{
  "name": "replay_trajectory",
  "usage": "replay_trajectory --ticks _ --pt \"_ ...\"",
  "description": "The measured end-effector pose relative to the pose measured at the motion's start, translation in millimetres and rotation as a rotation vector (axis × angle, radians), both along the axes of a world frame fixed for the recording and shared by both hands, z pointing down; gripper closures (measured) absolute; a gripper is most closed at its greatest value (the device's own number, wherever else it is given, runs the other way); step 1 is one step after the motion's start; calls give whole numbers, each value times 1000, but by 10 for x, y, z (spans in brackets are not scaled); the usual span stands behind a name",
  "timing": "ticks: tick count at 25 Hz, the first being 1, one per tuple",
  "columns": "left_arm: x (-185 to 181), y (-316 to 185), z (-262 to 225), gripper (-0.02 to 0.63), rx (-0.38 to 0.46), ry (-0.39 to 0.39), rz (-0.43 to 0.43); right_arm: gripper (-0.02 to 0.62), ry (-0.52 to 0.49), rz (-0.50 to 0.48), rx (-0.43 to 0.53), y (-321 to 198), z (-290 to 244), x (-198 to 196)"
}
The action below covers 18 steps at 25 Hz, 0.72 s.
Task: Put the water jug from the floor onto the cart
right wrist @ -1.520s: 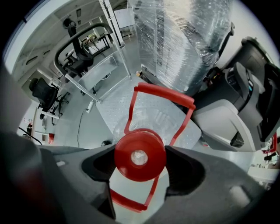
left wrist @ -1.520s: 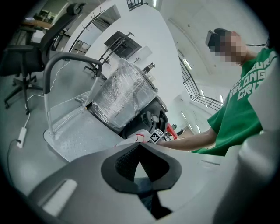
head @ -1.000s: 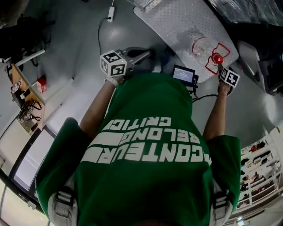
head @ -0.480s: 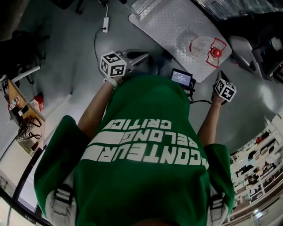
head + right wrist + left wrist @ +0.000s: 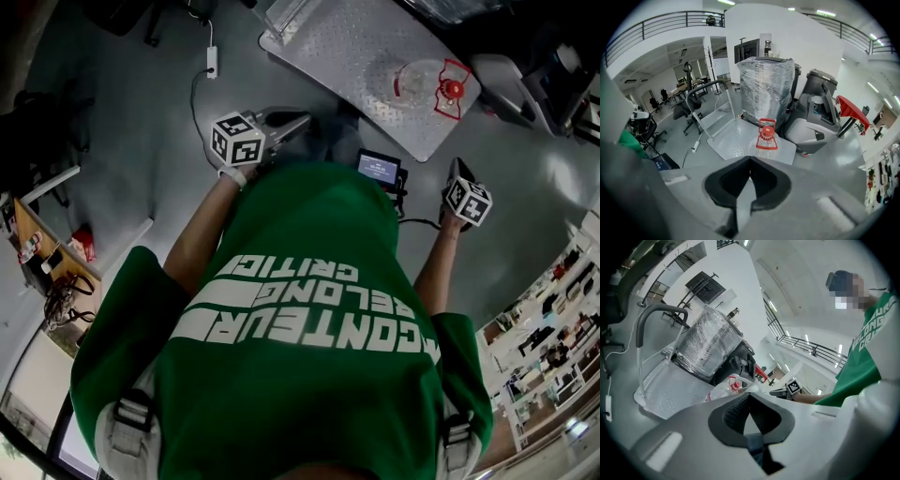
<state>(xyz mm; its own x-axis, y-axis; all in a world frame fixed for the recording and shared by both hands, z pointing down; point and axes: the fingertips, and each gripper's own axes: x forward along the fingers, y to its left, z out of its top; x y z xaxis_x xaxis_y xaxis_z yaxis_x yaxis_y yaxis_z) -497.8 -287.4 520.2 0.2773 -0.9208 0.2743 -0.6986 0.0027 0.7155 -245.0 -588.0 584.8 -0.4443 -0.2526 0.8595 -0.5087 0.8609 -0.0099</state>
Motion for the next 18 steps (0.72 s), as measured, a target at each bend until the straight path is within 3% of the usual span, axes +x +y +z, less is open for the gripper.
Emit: replay_trajectory --ticks 10,18 --pt "265 -37 80 597 14 14 107 601 42 37 4 420 -99 589" --pt "386 -324 44 597 43 10 171 601 21 86 43 430 -309 911"
